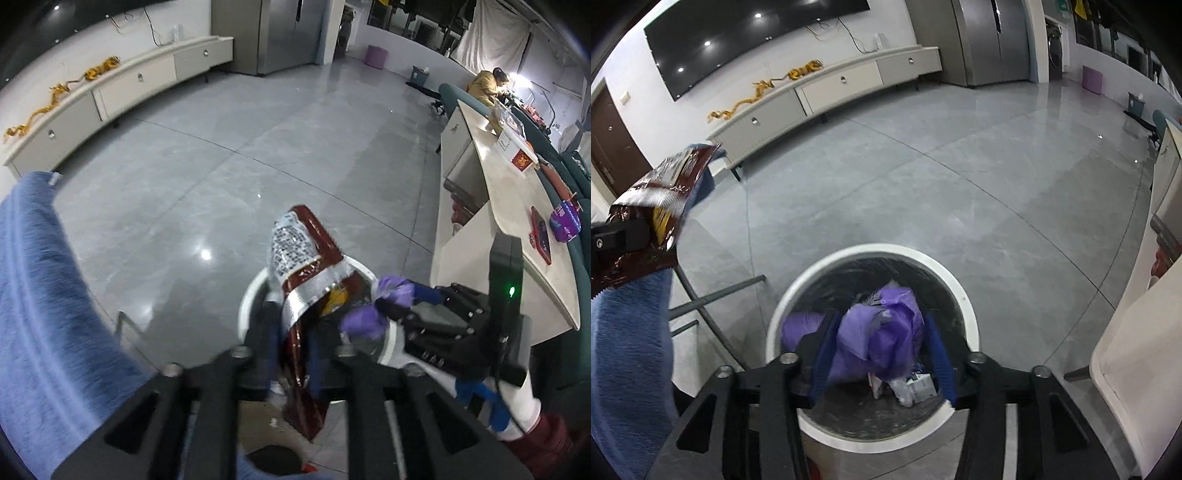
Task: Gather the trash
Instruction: 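Carry the packet and purple wrapper to the bin and release both, then move both tools back toward the rug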
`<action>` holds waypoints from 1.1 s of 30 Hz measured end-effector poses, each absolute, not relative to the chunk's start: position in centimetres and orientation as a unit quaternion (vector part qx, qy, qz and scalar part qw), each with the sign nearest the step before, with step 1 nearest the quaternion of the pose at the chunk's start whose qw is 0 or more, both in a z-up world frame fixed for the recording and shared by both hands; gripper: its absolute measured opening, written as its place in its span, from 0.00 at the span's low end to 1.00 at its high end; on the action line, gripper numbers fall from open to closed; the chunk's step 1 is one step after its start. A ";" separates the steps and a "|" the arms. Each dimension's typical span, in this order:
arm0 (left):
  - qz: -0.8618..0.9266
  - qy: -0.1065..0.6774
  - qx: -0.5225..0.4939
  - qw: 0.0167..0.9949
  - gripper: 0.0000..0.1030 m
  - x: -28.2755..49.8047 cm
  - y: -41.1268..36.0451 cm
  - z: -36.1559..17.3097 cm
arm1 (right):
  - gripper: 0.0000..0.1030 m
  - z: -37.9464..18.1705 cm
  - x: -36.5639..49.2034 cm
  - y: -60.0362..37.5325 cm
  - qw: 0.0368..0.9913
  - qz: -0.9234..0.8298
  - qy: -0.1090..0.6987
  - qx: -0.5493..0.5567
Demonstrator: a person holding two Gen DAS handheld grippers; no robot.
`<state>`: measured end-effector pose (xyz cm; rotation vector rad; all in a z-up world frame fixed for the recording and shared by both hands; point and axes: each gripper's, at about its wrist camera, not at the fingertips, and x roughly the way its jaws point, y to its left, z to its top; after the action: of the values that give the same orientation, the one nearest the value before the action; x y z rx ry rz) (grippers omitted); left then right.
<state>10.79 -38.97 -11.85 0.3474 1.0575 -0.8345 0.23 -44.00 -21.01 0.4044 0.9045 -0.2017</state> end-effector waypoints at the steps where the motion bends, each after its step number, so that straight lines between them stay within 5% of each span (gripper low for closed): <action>1: -0.388 0.490 0.155 0.765 0.43 10.8 -39.3 -12.1 | 0.50 -21.2 0.1 -44.1 0.873 -0.099 0.436 0.194; 19: -0.414 0.483 0.102 0.765 0.49 10.2 -38.3 -10.2 | 0.56 -19.1 -3.0 -44.2 0.876 -0.130 0.417 0.205; 33: -0.392 0.420 0.083 0.814 0.49 10.7 -30.5 -4.6 | 0.57 -16.5 -2.1 -42.2 0.891 -0.116 0.397 0.188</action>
<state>10.74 -30.53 -4.58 0.1762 0.8959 -0.8359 -2.15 -42.19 -16.47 0.3904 0.8237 -0.2398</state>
